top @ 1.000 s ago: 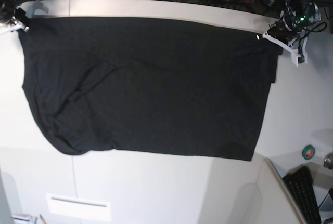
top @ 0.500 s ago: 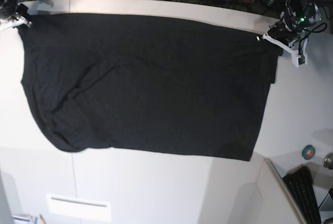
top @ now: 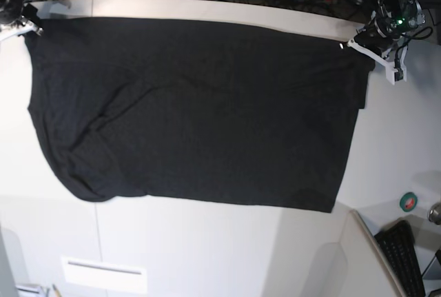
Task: Layout the t-shirt on the table in an organized manner, then fold the t-shirt properly
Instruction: 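Lay the lifted shirt flat and release both grippers, then grasp the shirt side edge with the right gripper and pull outward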
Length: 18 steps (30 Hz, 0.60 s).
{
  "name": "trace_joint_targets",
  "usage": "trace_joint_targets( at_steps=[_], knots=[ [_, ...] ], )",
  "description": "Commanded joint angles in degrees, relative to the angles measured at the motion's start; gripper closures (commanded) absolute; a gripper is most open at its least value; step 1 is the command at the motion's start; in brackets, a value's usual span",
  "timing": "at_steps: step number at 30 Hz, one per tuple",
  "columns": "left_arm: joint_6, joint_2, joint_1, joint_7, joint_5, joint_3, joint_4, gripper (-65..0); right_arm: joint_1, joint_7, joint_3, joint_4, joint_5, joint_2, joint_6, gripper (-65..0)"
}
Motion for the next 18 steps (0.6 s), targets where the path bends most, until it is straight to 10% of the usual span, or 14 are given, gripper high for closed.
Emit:
trace_joint_targets(
  at_steps=[1,3,6,10,18],
  knots=[
    [0.28,-0.76,0.05,-0.64,0.11,-0.25,1.2,0.0,-0.44,0.5,0.33,1.2,0.35,0.75,0.41,0.0],
    [0.28,-0.76,0.05,-0.64,0.11,-0.33,1.2,-3.3,-0.96,0.76,0.33,1.29,0.44,0.84,0.41,-6.6],
    [0.28,-0.49,0.13,-0.64,0.11,-3.32,1.2,-30.6,-1.49,0.85,0.42,3.04,0.44,0.84,0.41,-29.7],
    [0.28,-0.41,-0.39,-0.64,0.11,-8.86,1.29,-60.6,-2.37,0.94,0.51,8.32,0.52,0.66,0.41,-32.6],
    [0.01,-0.93,-2.5,-0.64,0.11,-13.7,6.04,-64.3,5.63,1.02,4.38,11.31,0.17,4.79,0.41,-32.7]
  ],
)
